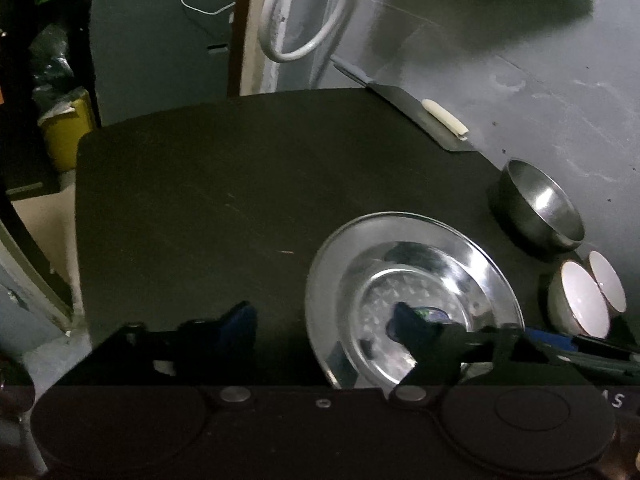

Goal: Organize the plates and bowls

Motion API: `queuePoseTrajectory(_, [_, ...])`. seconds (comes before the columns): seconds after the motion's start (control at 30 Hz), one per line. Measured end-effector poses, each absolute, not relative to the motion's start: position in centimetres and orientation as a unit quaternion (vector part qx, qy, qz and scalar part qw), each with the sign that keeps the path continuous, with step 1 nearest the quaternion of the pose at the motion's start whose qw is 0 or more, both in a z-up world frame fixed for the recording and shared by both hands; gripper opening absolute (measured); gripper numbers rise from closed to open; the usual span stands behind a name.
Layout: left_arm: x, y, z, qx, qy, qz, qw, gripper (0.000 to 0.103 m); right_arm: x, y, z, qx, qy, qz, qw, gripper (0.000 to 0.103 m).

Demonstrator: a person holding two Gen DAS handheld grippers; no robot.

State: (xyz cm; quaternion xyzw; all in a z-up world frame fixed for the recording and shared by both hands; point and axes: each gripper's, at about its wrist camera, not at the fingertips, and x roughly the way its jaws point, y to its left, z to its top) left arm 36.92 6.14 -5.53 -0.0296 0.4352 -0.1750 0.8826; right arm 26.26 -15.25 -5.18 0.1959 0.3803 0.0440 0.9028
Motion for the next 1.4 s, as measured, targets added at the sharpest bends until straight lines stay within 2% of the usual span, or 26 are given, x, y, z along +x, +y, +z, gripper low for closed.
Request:
queuePoseTrajectory(0.03, [36.9, 6.0, -5.5, -0.028, 0.434, -0.182, 0.882, 0.044, 26.2, -15.2, -5.1, 0.195, 0.381, 0.045, 0.903, 0.027])
queuePoseTrajectory(0.23, [36.7, 5.9, -5.1, -0.019, 0.428, -0.176, 0.886, 0.032, 25.7, -15.4, -4.6, 0.19, 0.368, 0.042, 0.909, 0.023])
queuePoseTrajectory(0.73, [28.8, 7.5, -0.5, 0.018, 0.39, -0.218, 0.895, 0.032, 18.8, -15.8, 0.2, 0.18, 0.318, 0.081, 0.927, 0.022])
queuePoseTrajectory(1.03, [23.0, 9.0, 0.2, 0.05, 0.409, -0.215, 0.886, 0.033, 13.4, -13.9, 0.8, 0.149, 0.346, 0.119, 0.919, 0.023])
queuePoseTrajectory(1.4, [21.2, 9.3, -0.6, 0.06, 0.434, -0.217, 0.872, 0.033, 11.5, -13.6, 0.0, 0.149, 0.37, 0.122, 0.909, 0.023])
